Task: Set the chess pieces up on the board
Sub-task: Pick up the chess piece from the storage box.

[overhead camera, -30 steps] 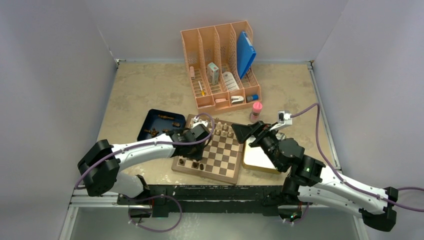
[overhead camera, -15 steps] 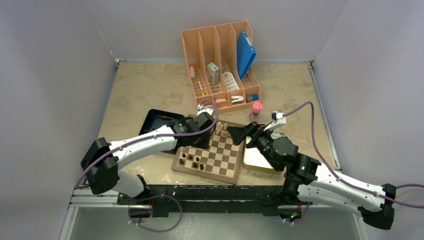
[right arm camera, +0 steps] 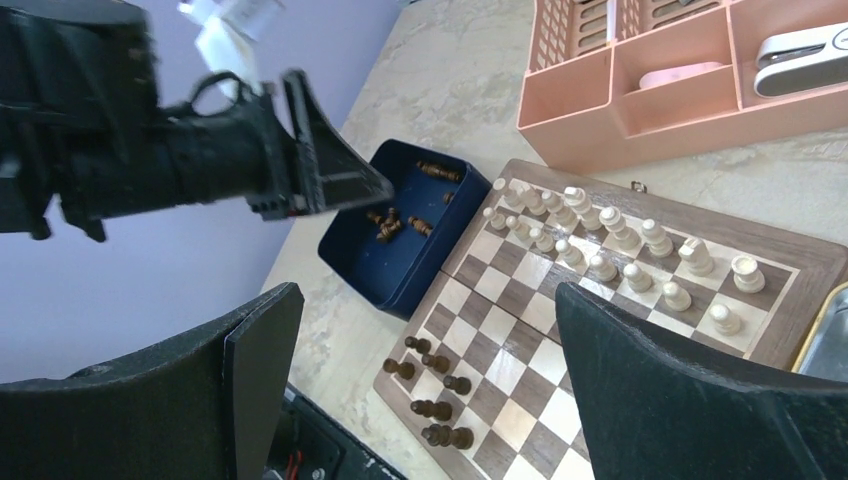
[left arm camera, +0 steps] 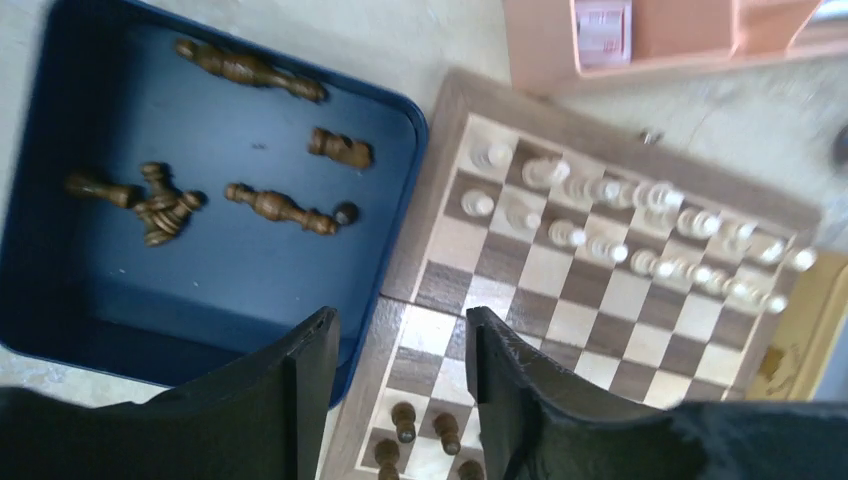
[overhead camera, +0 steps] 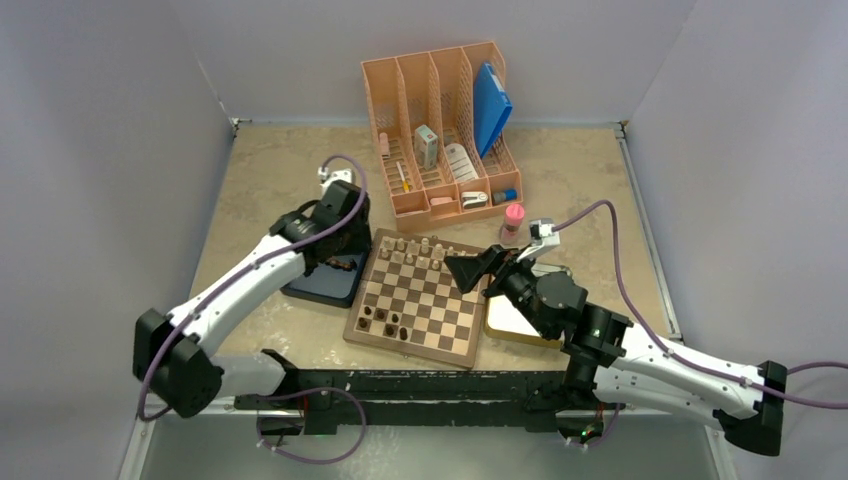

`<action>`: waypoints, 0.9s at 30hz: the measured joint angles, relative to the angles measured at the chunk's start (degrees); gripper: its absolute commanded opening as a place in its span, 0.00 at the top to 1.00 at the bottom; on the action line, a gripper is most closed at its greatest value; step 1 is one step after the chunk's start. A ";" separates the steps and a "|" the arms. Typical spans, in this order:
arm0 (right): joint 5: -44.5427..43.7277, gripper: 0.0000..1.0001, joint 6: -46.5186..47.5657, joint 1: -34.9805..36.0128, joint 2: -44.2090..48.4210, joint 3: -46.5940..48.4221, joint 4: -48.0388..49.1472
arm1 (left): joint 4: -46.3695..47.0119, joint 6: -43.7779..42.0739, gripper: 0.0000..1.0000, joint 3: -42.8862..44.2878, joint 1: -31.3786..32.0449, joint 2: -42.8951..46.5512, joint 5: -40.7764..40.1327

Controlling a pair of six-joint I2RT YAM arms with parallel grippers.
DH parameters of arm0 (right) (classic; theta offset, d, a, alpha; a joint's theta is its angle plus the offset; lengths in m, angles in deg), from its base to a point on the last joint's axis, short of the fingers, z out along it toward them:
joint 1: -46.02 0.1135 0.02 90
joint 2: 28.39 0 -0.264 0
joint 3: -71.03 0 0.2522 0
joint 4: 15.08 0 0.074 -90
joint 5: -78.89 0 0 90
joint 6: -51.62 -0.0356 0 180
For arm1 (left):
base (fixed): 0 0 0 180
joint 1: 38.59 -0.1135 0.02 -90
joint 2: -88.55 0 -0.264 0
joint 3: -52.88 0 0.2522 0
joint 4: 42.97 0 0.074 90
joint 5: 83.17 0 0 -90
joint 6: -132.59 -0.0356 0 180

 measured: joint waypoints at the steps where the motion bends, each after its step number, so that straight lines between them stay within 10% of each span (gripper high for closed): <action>1: 0.33 0.01 0.09 0.00 -0.31 0.00 0.11 | 0.66 0.02 0.44 -0.33 -0.81 1.55 -0.48; 9: 0.87 0.01 0.66 0.00 -1.03 0.00 0.92 | 8.85 3.21 0.25 -9.92 -5.40 9.55 -1.33; 17: 1.31 0.01 0.68 0.00 -1.07 0.00 1.49 | 9.01 15.43 0.56 -11.21 -9.01 6.82 -0.11; 27: 2.12 0.02 0.63 0.00 -1.66 0.00 2.01 | -0.72 35.08 0.52 -6.84 -16.96 -2.84 3.43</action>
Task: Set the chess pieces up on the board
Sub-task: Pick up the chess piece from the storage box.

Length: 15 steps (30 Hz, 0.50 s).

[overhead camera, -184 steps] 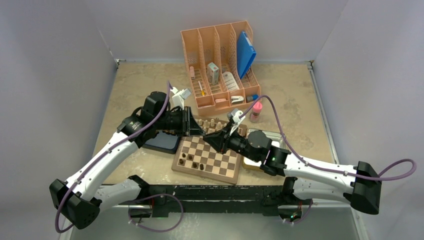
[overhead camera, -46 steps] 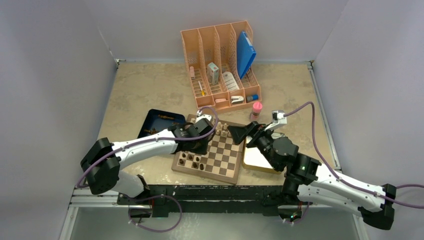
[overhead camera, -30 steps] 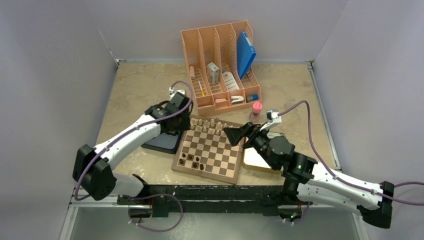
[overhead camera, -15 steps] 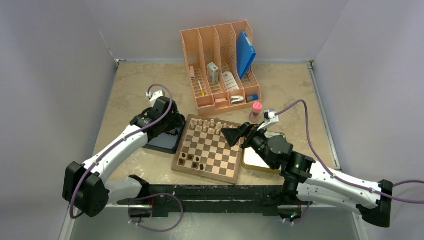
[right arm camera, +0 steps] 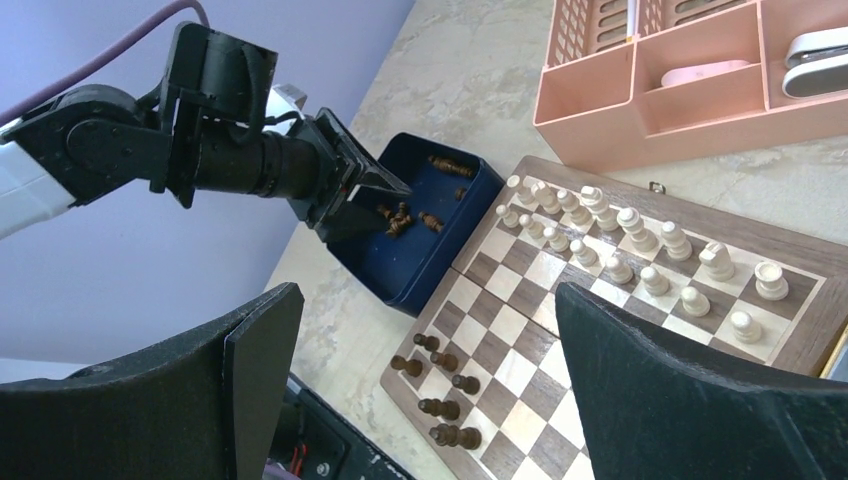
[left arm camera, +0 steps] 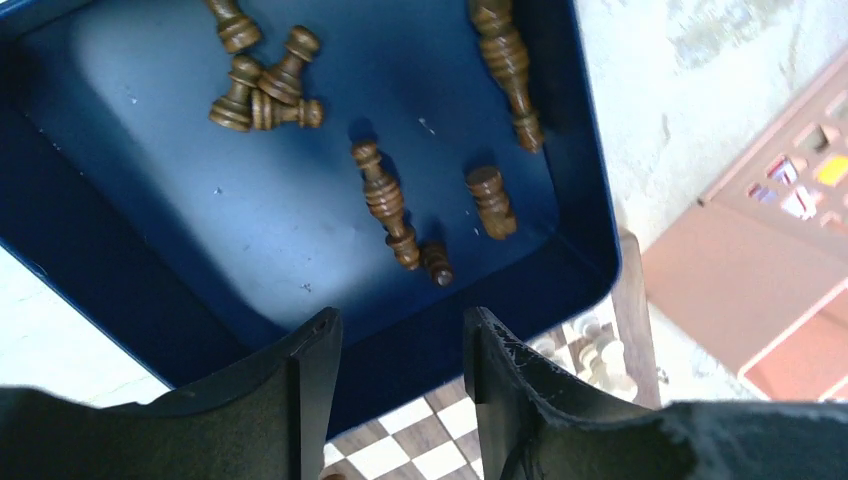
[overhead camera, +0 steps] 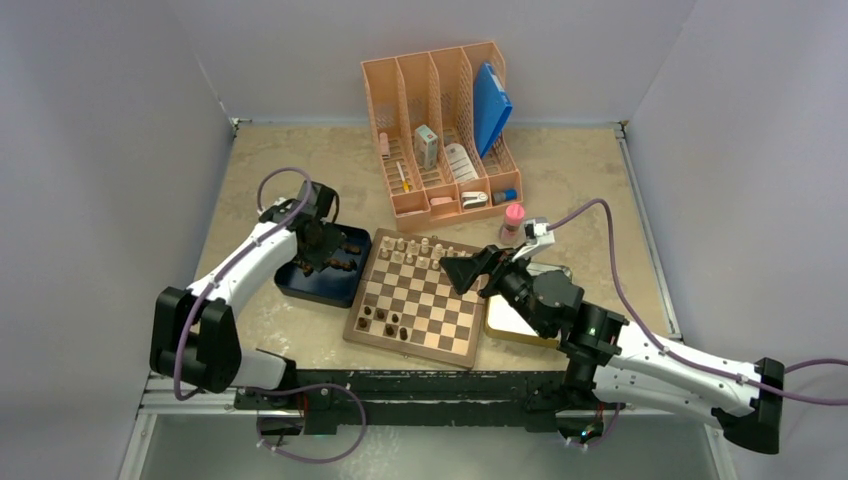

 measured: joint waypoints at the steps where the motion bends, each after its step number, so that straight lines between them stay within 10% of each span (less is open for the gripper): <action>1: 0.02 0.02 0.00 0.00 -0.22 0.00 0.15 | -0.57 1.20 0.52 0.24 -0.70 -0.81 0.04; 15: 0.04 0.02 -0.20 0.00 -2.14 0.00 0.48 | 2.40 8.44 0.60 0.35 -4.04 -9.84 5.01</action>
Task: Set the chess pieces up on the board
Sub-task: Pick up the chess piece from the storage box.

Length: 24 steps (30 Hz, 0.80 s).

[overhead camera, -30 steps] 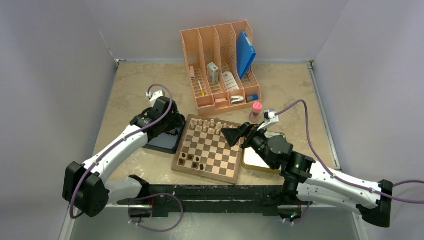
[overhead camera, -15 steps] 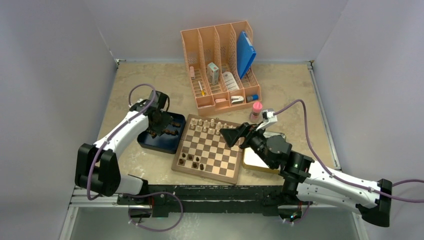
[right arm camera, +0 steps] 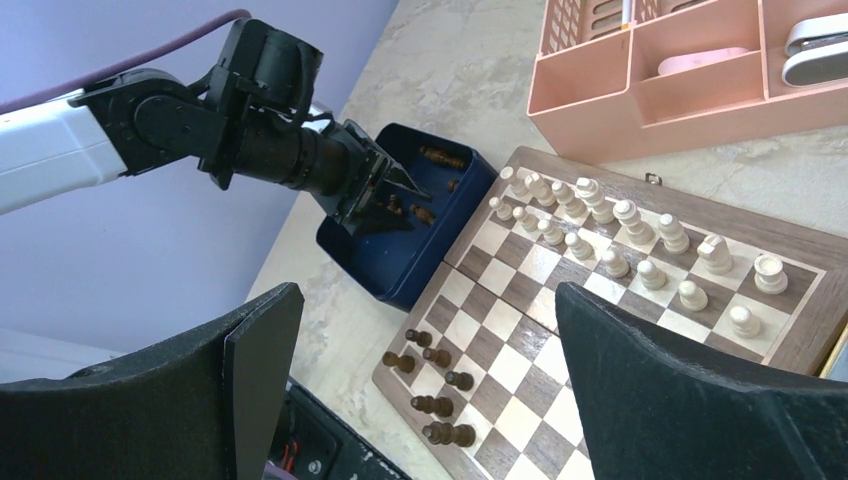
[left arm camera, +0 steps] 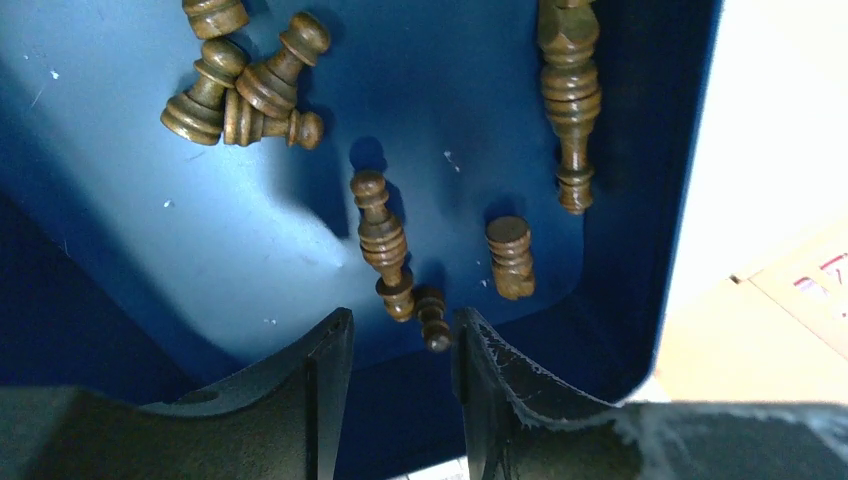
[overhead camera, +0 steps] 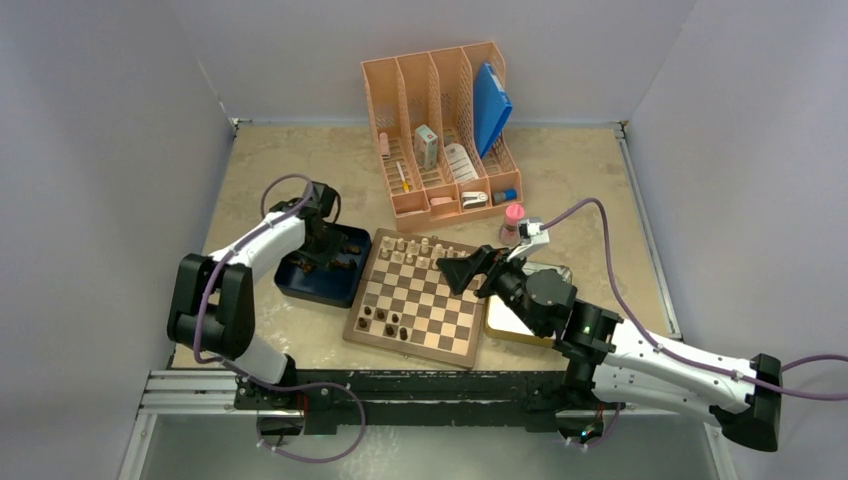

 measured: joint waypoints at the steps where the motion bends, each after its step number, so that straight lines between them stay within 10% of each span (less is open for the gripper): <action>1: 0.02 0.02 0.00 0.00 -0.11 0.00 0.04 | 0.20 0.13 0.60 0.00 0.00 -0.74 0.02; 24: 0.13 0.02 0.22 0.00 -3.65 0.00 0.85 | 3.02 0.61 0.73 -0.85 -0.94 -6.38 -2.75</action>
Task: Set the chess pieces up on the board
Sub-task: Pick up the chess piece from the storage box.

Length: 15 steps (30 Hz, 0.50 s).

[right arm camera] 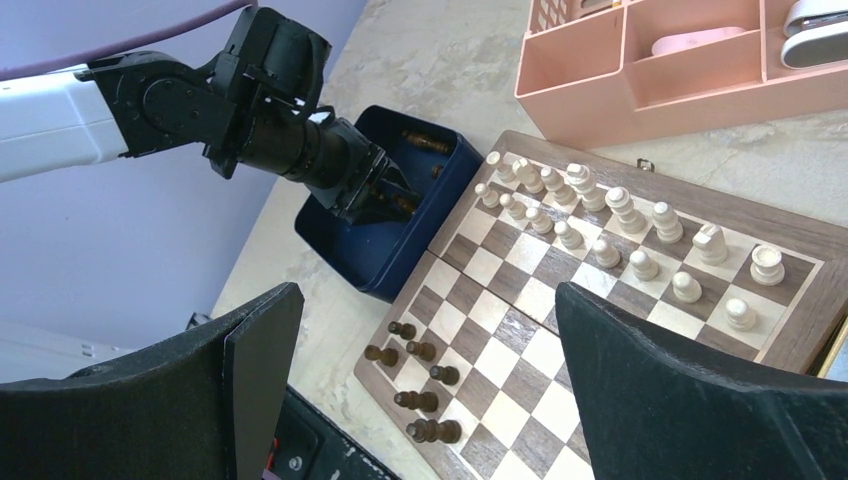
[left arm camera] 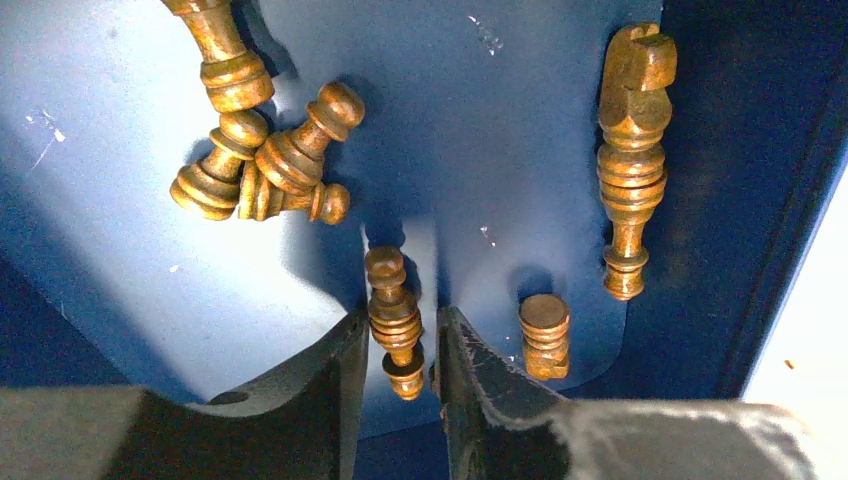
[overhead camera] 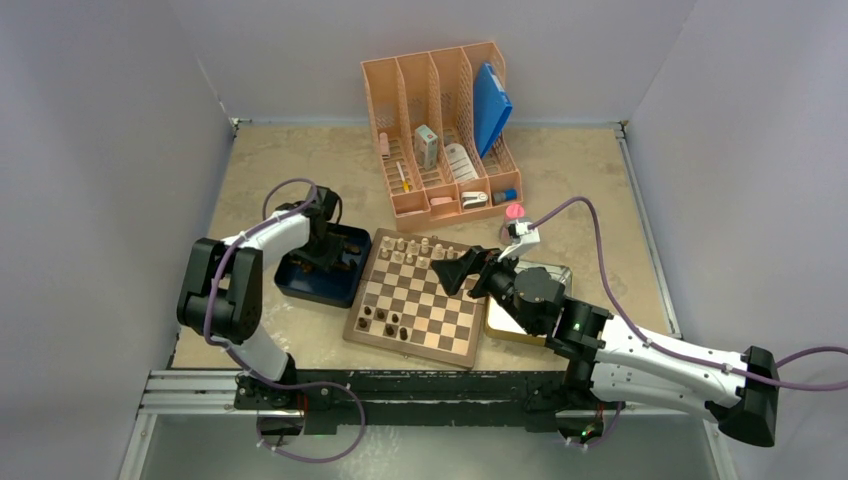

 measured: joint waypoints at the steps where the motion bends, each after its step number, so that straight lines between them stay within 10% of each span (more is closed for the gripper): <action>1: 0.00 0.02 0.00 0.00 0.00 0.00 0.00 | 0.15 0.00 0.75 0.00 0.00 0.00 0.02; 15: 0.33 0.02 -0.70 0.00 -0.13 0.02 -0.61 | 0.48 -1.05 0.93 -2.25 -0.02 6.43 -0.39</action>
